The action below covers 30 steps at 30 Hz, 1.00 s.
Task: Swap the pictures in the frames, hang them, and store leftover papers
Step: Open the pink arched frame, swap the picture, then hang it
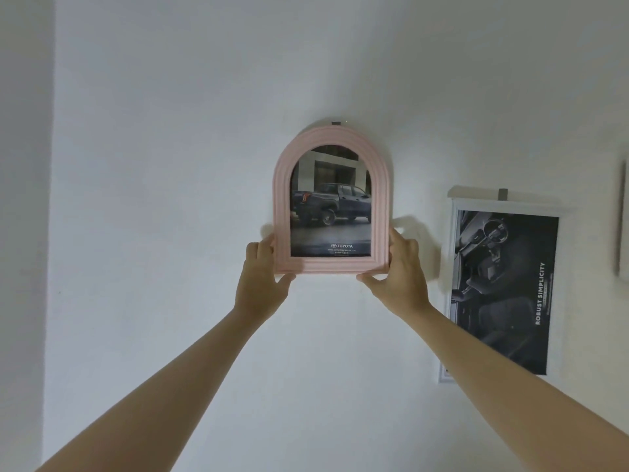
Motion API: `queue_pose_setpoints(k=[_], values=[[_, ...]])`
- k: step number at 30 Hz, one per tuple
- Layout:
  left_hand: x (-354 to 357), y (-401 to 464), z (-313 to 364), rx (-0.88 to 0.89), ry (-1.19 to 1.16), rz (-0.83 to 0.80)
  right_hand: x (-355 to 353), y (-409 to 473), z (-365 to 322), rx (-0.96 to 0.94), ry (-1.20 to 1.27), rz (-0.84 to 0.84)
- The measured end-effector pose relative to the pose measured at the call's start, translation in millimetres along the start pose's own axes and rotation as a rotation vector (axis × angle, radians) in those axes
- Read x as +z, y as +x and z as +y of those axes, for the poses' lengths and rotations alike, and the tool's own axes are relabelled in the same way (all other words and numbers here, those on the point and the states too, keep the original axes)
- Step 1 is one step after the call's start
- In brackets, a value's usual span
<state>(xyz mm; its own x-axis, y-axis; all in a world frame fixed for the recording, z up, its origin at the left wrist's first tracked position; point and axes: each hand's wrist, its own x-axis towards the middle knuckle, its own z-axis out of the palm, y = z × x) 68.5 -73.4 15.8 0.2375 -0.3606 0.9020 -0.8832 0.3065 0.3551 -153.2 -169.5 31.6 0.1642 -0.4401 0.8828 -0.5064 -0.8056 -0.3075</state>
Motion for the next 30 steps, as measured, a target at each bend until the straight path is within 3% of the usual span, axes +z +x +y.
queue_pose_setpoints(k=[7, 12, 19, 25, 30], values=[[-22.3, -12.7, 10.6, 0.075, -0.058, -0.019, -23.5, -18.3, -13.5, -0.029, 0.075, 0.024], [-38.7, -57.1, 23.2, 0.031, -0.066, -0.115, -45.9, -61.7, -10.2, 0.015, 0.269, -0.095], [-42.6, -163.3, 50.2, -0.229, -0.216, -0.379, -84.8, -173.6, 13.0, 0.224, 0.416, -0.326], [-21.3, -266.3, 74.9, -0.443, -0.261, -0.575, -117.8, -273.1, 46.5, 0.346, 0.534, -0.415], [-5.6, -343.2, 99.0, -0.592, -0.258, -0.723, -146.1, -343.1, 61.6, 0.686, 0.765, -0.444]])
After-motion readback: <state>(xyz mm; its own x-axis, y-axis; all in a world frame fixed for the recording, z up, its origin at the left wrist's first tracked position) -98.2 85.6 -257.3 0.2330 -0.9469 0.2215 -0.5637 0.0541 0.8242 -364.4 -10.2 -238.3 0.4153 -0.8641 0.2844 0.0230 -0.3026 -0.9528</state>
